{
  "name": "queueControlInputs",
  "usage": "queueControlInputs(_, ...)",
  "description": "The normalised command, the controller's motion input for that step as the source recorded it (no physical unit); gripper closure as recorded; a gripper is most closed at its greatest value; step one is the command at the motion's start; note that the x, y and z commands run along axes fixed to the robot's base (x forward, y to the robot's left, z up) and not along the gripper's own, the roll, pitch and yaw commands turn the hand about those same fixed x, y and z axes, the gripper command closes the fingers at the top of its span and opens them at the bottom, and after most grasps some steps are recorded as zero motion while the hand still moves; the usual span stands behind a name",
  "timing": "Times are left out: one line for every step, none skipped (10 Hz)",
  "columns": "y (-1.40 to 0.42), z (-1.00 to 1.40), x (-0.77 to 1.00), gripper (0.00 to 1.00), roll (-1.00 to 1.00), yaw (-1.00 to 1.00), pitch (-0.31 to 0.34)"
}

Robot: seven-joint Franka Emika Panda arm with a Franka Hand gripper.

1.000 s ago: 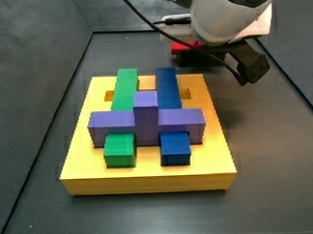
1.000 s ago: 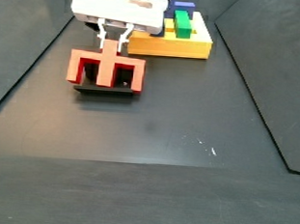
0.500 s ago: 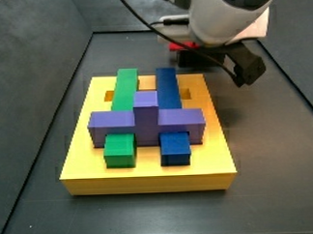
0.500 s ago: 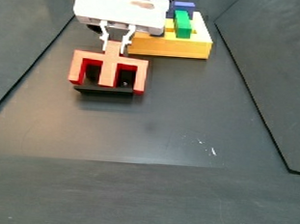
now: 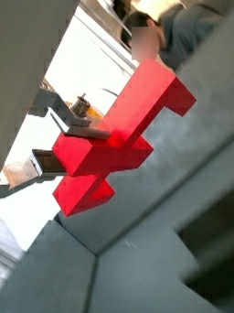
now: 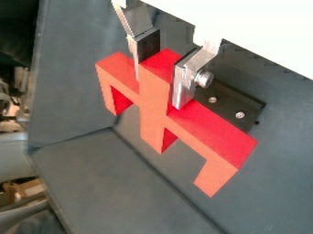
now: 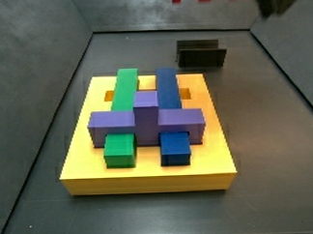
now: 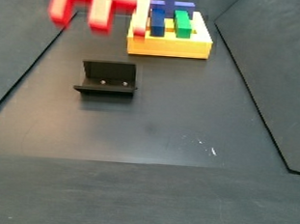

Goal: Pick up the red object. Move up. Place the red object on the fixture. Regrasp the red object. Move to above the board. Insert the red object.
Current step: Move to above the board.

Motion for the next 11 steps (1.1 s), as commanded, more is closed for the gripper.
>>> queueControlInputs(-0.02, 1.4, -0.04, 1.0, -0.02, -0.03, 0.009)
queueControlInputs(-0.01, 0.92, -0.03, 1.0, -0.01, -0.02, 0.016)
queueControlInputs(0.0, 0.4, 0.0, 1.0, 0.0, -0.02, 0.042)
queueControlInputs(-0.01, 0.19, 0.02, 1.0, 0.02, 0.0, 0.053)
queueControlInputs(-1.4, 0.3, -0.93, 1.0, -1.0, -0.05, 0.182)
queueControlInputs(-1.4, 0.3, -0.94, 1.0, -1.0, -0.04, 0.179)
queueControlInputs(-1.4, 0.32, -1.0, 1.0, -1.0, -0.03, 0.172)
queueControlInputs(-1.4, 0.3, -1.01, 1.0, -1.0, -0.01, 0.176)
queueControlInputs(-1.4, 0.31, -0.99, 1.0, -1.0, 0.0, 0.178)
queueControlInputs(-1.4, 0.32, -1.03, 1.0, -1.0, 0.01, 0.175)
queueControlInputs(-0.43, 0.11, -0.36, 1.0, -1.0, 0.02, 0.171)
